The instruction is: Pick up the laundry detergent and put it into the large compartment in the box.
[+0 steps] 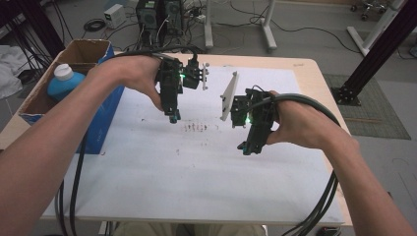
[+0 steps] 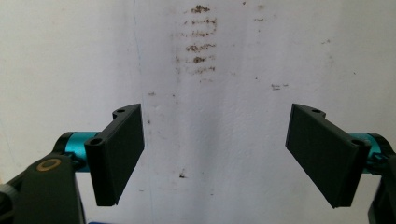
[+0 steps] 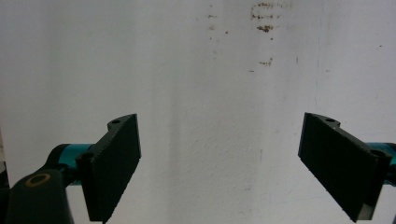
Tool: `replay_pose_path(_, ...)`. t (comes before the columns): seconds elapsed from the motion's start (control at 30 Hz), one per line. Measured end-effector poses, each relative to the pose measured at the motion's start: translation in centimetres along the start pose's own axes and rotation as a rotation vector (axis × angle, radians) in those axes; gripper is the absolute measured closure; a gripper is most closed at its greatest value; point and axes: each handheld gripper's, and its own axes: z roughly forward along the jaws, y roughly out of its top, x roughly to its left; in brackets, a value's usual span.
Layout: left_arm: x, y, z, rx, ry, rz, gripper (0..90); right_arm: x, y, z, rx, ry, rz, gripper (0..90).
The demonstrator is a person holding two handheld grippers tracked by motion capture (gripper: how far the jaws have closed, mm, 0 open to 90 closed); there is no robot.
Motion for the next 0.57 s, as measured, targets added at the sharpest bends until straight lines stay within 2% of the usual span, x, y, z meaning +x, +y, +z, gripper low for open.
replay_pose_path(0.1,-0.03,0.02,-0.05,0.002,0.001,0.002,19.5,-0.17,-0.06,-0.05,0.010,-0.008,-0.034,12.2)
replay_pose_path(0.23,-0.07,-0.02,-0.16,0.000,0.001,0.001,19.6,-0.13,-0.06,-0.05,0.004,-0.011,-0.033,12.2)
replay_pose_path(0.37,-0.06,-0.07,-0.23,0.003,0.002,0.003,19.5,0.13,0.00,0.02,0.004,-0.011,-0.005,12.2)
replay_pose_path(0.43,-0.16,-0.05,-0.21,0.001,0.001,-0.001,19.5,0.00,-0.01,0.05,0.008,-0.010,-0.031,12.2)
replay_pose_path(0.57,-0.20,0.06,-0.15,-0.002,0.001,0.006,19.5,0.18,0.03,-0.02,0.005,-0.013,-0.013,12.2)
